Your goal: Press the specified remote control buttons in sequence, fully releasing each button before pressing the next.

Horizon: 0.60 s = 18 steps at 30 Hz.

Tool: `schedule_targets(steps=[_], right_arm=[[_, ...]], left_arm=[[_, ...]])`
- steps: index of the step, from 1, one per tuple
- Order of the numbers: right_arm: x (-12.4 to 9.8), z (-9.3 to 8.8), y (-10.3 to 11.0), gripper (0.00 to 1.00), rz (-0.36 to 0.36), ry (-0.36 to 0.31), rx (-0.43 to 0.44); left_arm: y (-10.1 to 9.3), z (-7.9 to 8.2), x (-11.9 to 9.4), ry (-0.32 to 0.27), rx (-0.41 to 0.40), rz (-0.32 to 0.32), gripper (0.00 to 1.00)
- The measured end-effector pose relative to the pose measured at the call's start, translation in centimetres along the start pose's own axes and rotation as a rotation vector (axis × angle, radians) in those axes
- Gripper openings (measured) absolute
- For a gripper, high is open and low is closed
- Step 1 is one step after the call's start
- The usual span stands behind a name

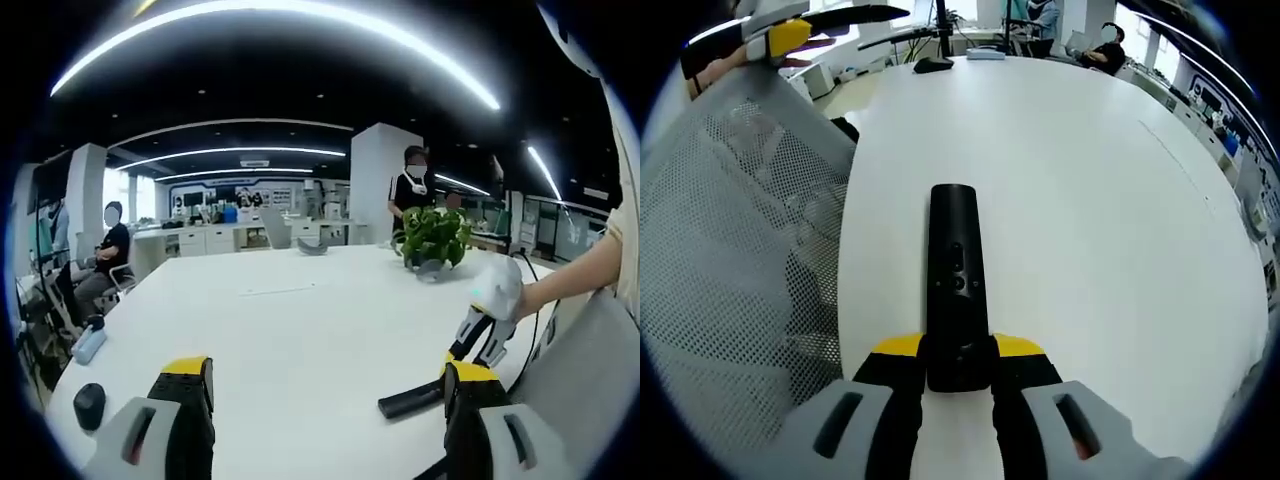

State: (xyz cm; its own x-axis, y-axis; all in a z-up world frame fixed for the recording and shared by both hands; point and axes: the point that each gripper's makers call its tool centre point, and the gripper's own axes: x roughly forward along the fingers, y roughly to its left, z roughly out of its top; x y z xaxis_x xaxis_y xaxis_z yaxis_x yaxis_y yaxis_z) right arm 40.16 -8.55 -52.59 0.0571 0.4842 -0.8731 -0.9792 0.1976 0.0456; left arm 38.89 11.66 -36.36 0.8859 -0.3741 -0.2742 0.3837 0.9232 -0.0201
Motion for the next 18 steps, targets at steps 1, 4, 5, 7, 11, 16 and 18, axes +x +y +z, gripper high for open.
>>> schedule_targets(steps=[1, 4, 5, 7, 11, 16, 18], right_arm=[[0.02, 0.02, -0.11, 0.25, -0.001, -0.002, 0.004], [0.03, 0.08, -0.29, 0.25, -0.010, -0.007, 0.014], [0.04, 0.11, -0.36, 0.25, -0.012, -0.008, 0.019], [0.08, 0.14, -0.51, 0.25, -0.018, -0.011, 0.027], [0.12, 0.14, -0.58, 0.25, -0.019, -0.015, 0.036], [0.10, 0.28, -0.70, 0.25, -0.010, -0.021, 0.049], [0.13, 0.31, -0.98, 0.25, -0.010, -0.018, 0.044]], left_arm=[[-0.11, -0.11, 0.03, 0.005, 0.005, -0.006, 1.00], [-0.38, -0.11, 0.02, 0.010, 0.009, -0.017, 1.00], [-0.41, -0.09, 0.01, 0.010, 0.010, -0.019, 1.00], [-0.51, -0.02, -0.02, 0.006, 0.011, -0.024, 1.00], [-0.51, 0.12, -0.09, 0.003, 0.014, -0.023, 1.00], [-0.45, 0.41, -0.19, -0.015, 0.008, -0.023, 1.00], [-0.46, 0.29, -0.17, -0.006, 0.016, -0.021, 1.00]])
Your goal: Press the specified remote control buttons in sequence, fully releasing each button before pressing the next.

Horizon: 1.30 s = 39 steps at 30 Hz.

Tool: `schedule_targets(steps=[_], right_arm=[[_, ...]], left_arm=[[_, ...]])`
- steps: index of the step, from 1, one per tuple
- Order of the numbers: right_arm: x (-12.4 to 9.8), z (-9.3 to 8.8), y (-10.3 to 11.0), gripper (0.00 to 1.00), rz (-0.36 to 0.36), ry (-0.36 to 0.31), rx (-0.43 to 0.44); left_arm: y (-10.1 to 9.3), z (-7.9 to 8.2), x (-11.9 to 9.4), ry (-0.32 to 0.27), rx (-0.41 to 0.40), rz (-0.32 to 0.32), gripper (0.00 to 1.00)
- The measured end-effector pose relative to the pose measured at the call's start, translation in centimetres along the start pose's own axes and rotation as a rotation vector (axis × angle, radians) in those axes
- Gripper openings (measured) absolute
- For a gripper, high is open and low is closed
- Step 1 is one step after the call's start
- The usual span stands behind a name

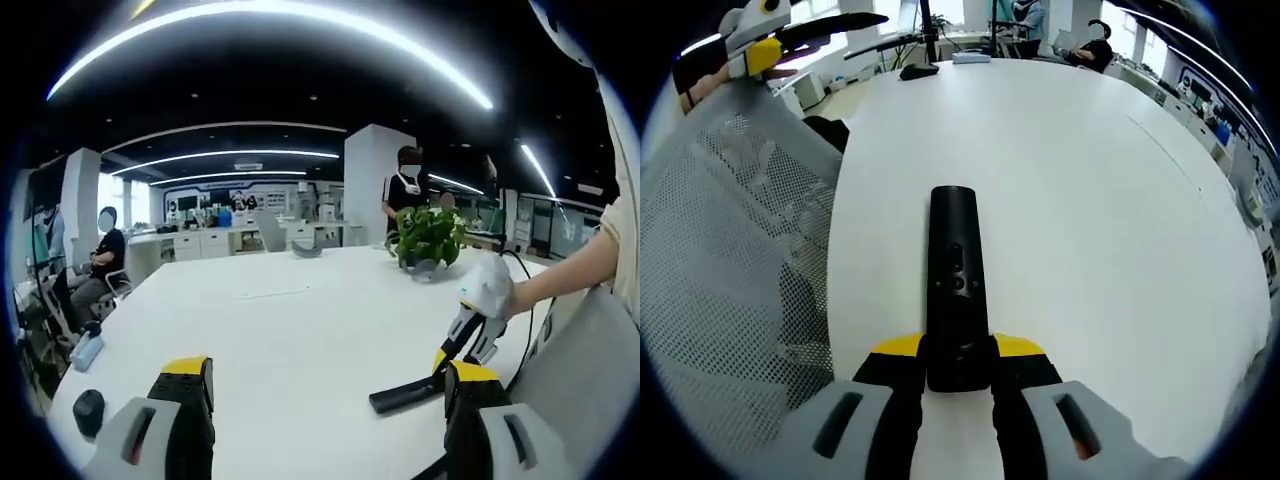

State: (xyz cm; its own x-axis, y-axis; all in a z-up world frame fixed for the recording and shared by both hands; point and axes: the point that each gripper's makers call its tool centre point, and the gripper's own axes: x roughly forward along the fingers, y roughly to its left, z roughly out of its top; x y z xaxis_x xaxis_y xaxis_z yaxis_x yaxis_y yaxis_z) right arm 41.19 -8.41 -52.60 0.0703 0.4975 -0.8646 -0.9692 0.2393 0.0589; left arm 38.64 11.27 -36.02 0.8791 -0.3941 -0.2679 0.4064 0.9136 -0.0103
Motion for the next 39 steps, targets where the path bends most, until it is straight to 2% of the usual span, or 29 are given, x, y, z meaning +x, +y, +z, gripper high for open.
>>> schedule_targets(steps=[12, 39], right_arm=[[0.2, 0.2, -1.1, 0.25, 0.005, 0.007, -0.018], [0.5, 1.1, -4.3, 0.25, -0.007, -0.008, 0.003]], left_arm=[[0.1, 0.1, 0.0, -0.002, -0.004, 0.008, 1.00], [0.4, -0.2, 0.0, 0.009, -0.001, 0.013, 0.99]])
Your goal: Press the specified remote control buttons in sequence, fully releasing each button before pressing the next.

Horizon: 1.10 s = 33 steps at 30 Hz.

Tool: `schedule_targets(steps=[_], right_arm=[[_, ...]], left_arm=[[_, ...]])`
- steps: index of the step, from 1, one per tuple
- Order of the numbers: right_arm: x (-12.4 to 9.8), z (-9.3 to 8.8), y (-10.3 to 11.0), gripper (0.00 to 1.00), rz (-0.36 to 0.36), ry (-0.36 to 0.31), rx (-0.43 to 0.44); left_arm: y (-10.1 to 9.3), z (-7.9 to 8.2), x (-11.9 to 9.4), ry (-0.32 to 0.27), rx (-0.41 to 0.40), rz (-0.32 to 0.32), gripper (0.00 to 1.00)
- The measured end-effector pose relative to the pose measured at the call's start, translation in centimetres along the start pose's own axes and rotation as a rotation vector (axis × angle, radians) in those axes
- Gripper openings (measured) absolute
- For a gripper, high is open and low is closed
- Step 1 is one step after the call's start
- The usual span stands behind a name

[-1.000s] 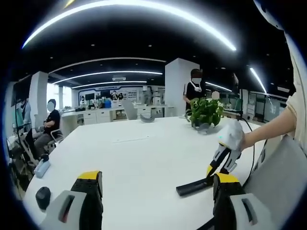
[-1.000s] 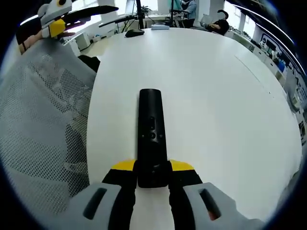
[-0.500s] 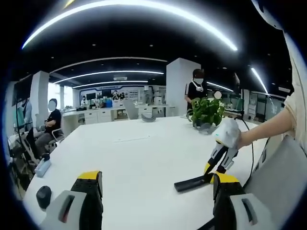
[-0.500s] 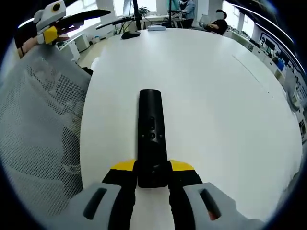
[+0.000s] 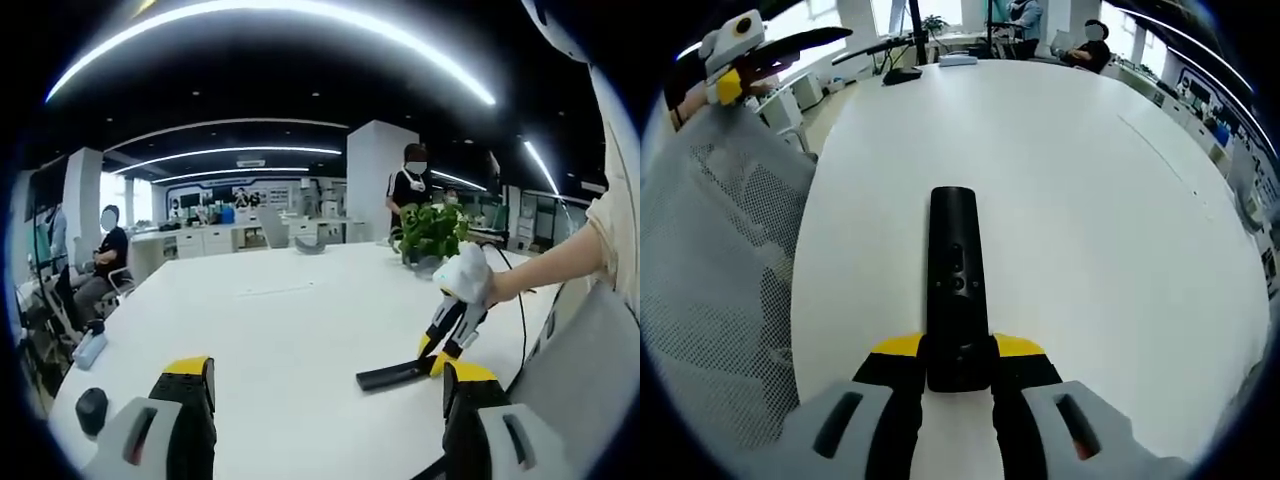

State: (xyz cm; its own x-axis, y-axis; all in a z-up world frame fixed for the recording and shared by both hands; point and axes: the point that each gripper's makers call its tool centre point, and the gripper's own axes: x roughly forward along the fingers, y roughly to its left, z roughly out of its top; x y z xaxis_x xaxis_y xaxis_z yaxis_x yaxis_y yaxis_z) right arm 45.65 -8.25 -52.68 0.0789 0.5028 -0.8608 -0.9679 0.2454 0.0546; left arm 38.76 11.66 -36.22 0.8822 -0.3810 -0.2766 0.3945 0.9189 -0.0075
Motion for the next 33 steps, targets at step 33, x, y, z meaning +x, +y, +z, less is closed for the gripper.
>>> schedule_targets(steps=[33], right_arm=[[0.3, 0.8, -3.5, 0.25, -0.002, 0.060, -0.087]], left_arm=[[-0.3, 0.3, 0.0, -0.019, 0.010, -0.014, 0.99]])
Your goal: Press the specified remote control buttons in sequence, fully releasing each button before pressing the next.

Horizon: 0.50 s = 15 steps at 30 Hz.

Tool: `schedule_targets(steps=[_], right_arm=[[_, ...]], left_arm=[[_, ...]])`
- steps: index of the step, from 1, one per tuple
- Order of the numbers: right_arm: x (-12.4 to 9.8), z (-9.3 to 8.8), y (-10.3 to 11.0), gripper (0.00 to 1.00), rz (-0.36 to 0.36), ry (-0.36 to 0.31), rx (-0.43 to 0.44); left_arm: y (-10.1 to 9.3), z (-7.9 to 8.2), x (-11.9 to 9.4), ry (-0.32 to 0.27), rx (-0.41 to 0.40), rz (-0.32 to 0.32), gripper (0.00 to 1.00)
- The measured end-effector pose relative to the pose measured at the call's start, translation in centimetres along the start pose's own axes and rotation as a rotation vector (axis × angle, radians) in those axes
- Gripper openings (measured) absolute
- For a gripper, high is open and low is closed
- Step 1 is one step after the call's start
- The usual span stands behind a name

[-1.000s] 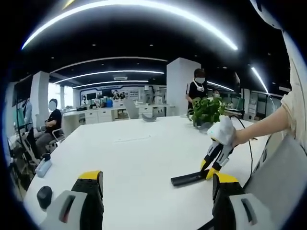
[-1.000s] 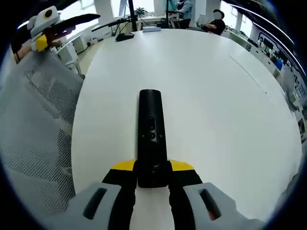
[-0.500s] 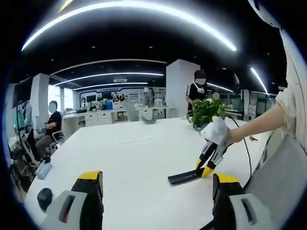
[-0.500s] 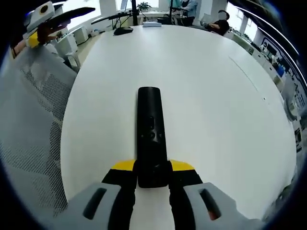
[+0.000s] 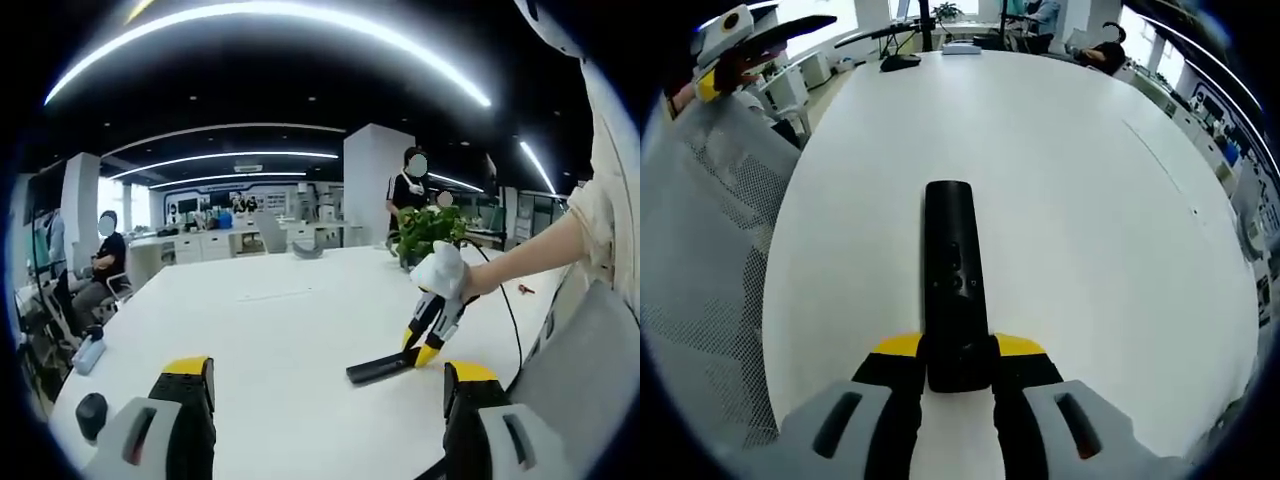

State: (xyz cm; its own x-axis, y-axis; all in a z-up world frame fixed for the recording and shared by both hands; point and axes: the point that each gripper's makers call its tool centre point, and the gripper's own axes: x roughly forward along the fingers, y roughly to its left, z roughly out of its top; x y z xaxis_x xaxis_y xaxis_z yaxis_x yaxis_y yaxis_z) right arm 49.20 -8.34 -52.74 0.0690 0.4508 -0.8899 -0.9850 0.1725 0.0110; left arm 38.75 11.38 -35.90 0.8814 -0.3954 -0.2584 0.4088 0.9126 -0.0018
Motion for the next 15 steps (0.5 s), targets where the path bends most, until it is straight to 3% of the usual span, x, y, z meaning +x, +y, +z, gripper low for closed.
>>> schedule_targets(steps=[8, 15], right_arm=[[0.02, 0.09, 0.08, 0.30, 0.032, -0.018, 0.032], [0.04, 0.12, 0.43, 0.42, 0.037, -0.031, 0.018]], left_arm=[[-0.01, 0.06, 0.04, -0.007, -0.003, -0.003, 0.99], [-0.02, 0.06, 0.06, -0.007, -0.003, -0.005, 0.99]])
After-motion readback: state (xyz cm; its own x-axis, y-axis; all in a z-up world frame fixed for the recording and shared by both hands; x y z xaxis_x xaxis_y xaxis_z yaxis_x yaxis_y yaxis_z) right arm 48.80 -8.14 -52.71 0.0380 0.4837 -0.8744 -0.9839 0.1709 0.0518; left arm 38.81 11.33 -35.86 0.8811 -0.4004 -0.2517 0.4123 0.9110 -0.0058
